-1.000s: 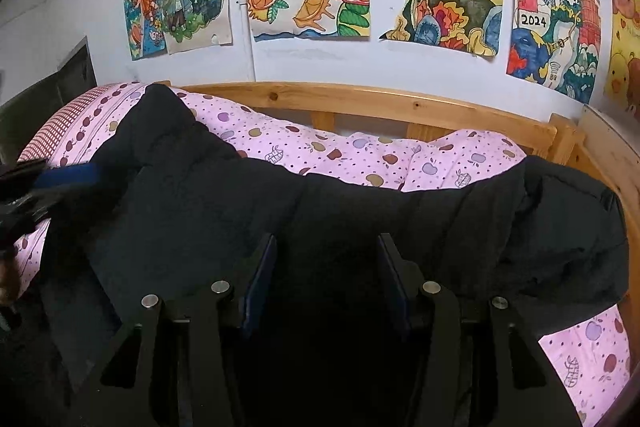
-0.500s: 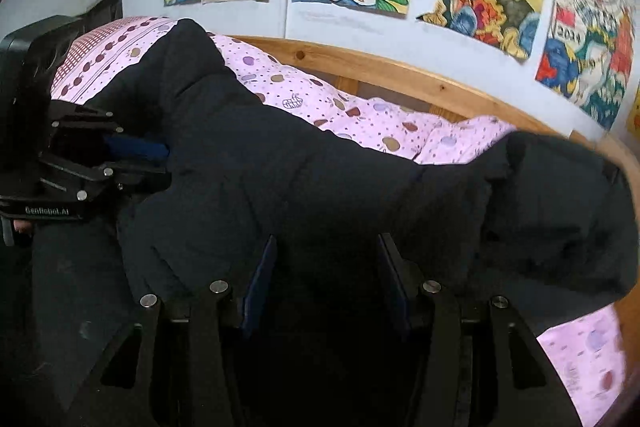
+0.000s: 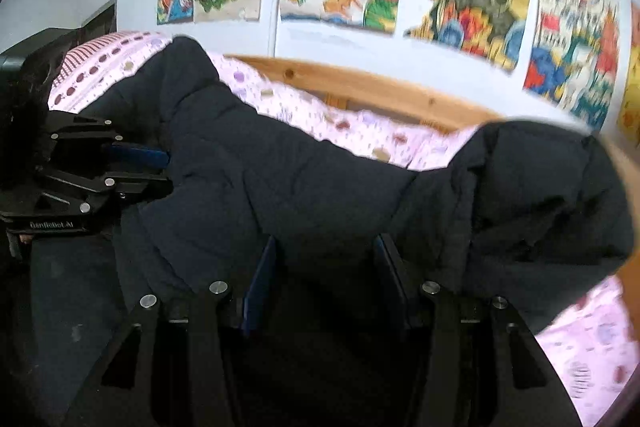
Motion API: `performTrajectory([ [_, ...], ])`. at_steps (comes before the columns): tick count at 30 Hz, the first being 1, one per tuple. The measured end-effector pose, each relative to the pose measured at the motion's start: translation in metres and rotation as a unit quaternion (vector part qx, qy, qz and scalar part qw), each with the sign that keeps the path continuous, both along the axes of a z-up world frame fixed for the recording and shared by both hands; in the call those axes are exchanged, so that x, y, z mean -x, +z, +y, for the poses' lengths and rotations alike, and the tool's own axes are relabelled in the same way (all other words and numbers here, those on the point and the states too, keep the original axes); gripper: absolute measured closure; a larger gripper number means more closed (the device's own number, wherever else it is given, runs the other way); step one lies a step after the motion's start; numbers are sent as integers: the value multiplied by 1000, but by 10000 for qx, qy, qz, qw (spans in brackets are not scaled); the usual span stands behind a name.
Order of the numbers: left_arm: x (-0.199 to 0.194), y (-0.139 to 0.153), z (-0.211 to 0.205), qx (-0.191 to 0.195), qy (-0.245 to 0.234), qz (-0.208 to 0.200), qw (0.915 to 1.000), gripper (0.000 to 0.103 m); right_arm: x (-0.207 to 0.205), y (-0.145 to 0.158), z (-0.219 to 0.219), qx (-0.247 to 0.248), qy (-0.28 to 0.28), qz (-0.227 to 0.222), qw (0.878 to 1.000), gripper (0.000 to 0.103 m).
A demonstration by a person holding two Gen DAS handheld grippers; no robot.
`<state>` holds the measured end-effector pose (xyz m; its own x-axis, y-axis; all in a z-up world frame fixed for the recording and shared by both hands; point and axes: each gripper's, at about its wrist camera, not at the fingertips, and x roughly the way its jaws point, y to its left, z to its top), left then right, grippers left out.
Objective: Fold large clothes
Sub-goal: 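Lower the hem onto the jacket and open both grippers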
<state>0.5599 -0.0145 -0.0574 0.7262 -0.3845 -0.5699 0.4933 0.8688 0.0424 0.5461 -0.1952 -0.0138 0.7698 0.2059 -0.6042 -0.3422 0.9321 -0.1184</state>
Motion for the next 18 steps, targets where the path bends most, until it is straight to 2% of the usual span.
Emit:
performTrajectory([
  [1, 7, 8, 6, 63, 192, -250, 9995, 74, 4, 8, 0, 40, -26, -146, 9999, 56],
  [2, 12, 15, 10, 122, 363, -477, 9981, 67, 8, 19, 1, 108, -72, -372, 9992, 55],
  [3, 16, 24, 16, 270, 556, -724, 9955, 49, 9, 28, 2, 172, -132, -559, 9982, 50],
  [5, 15, 41, 28, 671, 912, -1045, 9881, 33, 3, 47, -1, 226, -384, -915, 9948, 43],
  [7, -1, 59, 36, 962, 1231, -1167, 9808, 33, -12, 64, -6, 54, -721, -1044, 9919, 43],
  [9, -29, 68, 38, 940, 1482, -1039, 9790, 33, -36, 73, -15, -231, -1084, -900, 9897, 43],
  [11, -60, 70, 39, 829, 1700, -735, 9792, 33, -62, 73, -28, -466, -1533, -658, 9849, 43],
  [13, -89, 62, 41, 671, 1924, -293, 9786, 33, -82, 64, -41, -622, -1867, -348, 9798, 43],
  [15, -107, 49, 45, 535, 2207, 64, 9739, 34, -89, 51, -54, -692, -2175, -99, 9736, 45],
  [18, -118, 23, 64, 742, 2494, 567, 9639, 34, -83, 33, -65, -491, -2455, 18, 9681, 61],
])
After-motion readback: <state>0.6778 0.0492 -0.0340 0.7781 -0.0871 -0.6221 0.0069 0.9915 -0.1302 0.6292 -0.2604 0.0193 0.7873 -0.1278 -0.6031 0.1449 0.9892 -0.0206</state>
